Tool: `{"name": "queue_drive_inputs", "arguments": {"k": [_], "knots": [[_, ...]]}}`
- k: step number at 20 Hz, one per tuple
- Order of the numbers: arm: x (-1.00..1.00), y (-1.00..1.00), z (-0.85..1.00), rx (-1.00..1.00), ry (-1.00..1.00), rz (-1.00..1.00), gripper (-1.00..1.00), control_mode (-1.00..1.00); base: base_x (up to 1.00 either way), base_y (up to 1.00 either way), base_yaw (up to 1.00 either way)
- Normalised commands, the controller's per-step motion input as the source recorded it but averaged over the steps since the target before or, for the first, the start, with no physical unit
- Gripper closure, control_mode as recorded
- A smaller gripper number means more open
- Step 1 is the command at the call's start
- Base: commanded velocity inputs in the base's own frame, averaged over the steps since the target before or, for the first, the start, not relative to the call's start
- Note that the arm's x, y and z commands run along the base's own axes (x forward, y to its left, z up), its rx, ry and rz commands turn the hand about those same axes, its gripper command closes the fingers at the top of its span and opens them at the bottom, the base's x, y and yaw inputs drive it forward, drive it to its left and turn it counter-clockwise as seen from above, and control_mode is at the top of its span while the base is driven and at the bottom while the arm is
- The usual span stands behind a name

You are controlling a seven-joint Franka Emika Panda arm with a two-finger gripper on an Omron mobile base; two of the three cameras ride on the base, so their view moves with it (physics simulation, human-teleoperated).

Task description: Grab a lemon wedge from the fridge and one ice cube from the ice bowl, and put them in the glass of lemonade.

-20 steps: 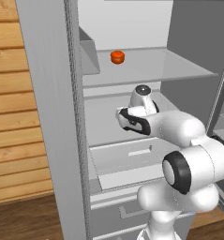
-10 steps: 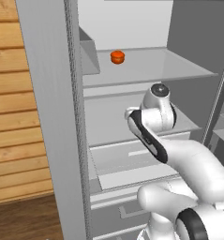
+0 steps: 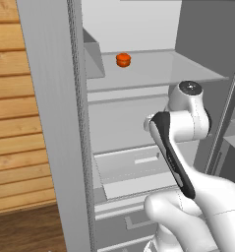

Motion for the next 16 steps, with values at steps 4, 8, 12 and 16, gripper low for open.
{"name": "queue_drive_inputs", "arguments": {"k": [4,8,12,16], "knots": [[-0.90,-0.04,0.36,-0.08,0.39,0.00,1.00,-1.00,0.00,0.00,0.00],[-1.00,-0.22,0.04,0.01,0.13,0.01,1.00,-1.00,0.00,0.00,0.00],[-1.00,-0.16,0.00,0.05,-0.09,0.05,1.00,-1.00,0.00,0.00,0.00],[-0.79,-0.04,0.02,0.03,-0.01,0.05,1.00,-1.00,0.00,0.00,0.00]]}}
